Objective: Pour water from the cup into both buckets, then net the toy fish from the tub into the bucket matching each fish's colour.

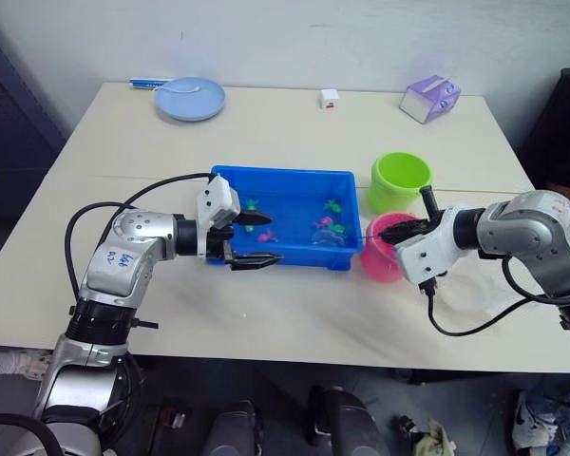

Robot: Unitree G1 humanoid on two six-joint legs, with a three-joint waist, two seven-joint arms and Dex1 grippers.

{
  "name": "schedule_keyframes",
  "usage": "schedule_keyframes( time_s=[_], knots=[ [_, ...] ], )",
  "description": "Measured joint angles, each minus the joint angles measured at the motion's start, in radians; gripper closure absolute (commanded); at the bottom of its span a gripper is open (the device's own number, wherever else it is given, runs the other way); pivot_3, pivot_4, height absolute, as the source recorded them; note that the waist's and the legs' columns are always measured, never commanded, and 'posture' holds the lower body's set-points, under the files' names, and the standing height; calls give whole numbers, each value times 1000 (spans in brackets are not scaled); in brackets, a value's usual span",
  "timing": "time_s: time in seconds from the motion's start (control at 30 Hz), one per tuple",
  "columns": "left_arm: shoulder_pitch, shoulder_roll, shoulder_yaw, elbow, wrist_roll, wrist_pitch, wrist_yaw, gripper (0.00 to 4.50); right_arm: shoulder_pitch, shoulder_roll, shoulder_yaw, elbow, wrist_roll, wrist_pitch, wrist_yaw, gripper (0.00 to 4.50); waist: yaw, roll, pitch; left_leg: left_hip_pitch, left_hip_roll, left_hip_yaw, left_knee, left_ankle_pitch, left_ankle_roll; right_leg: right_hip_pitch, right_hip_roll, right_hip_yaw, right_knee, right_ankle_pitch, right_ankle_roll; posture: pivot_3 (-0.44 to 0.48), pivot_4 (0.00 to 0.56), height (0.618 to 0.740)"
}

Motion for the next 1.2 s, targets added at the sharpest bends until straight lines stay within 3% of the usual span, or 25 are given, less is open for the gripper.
schedule_keyframes(
  time_s=[0.27, 0.57, 0.77, 0.97, 1.2],
  knots=[
    [-4, 4, -1, 11, 2, -14, -3, 0, 149, 94, -108, -109, 204, 407, 5, 3717, 4, 0, 0, 0, 0, 0, 0, 0, 0, 0, 0, 0, 0, 0, 0, 0, 150, 739],
    [-6, 68, 8, 116, 21, -65, -16, 0, 187, 187, -183, -116, 372, 704, -21, 3717, 1, 0, 0, 0, 0, 0, 0, 0, 0, 0, 1, 0, 0, 0, 0, 0, 150, 739],
    [-4, 91, 24, 117, 21, -67, -15, 0, 146, 191, -159, -113, 338, 681, -49, 3717, 2, 0, 0, 0, 0, 0, 0, 0, 0, 0, 1, 0, 0, 0, 0, 0, 150, 739],
    [30, 107, 34, 73, 18, -56, -11, 0, 12, 157, -24, -15, 92, 346, -125, 3717, -4, 0, 0, 0, 0, 1, -1, 0, 0, -1, 1, 0, 0, 0, 0, 0, 150, 739],
    [40, 115, 39, 66, 18, -53, -3, 0, -2, 142, 32, 35, 44, 190, -96, 3717, 0, 0, 0, 0, -1, 1, 0, 0, 0, 0, 0, 0, 0, 0, 0, 0, 150, 739]
  ],
)
